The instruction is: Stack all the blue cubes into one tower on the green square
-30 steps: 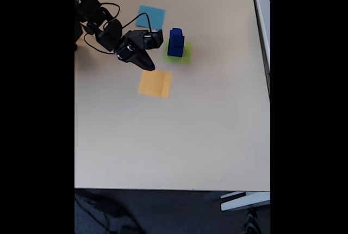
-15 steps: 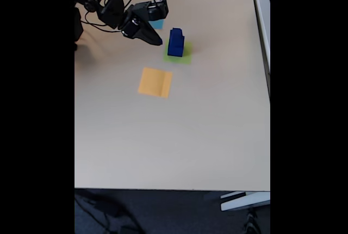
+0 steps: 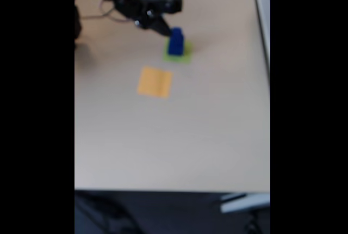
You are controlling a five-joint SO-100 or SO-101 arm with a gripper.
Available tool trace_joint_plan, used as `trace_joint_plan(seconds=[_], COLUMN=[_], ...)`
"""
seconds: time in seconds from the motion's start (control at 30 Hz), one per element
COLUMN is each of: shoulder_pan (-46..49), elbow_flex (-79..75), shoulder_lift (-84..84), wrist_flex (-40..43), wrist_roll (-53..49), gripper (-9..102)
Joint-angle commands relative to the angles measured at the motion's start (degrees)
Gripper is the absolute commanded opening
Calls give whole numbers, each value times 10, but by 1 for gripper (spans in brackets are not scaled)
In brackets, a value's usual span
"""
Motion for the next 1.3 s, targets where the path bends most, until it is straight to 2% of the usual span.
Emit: trace_joint_plan(seconds=[0.0, 0.6, 1.27], shoulder_pan=[-11, -57, -55], elbow_flex=[-65, -180, -232], shoulder_lift=[-8, -83, -128], wrist_flex=[19, 121, 152], wrist_roll=[11, 46, 55], gripper=[0, 0, 0])
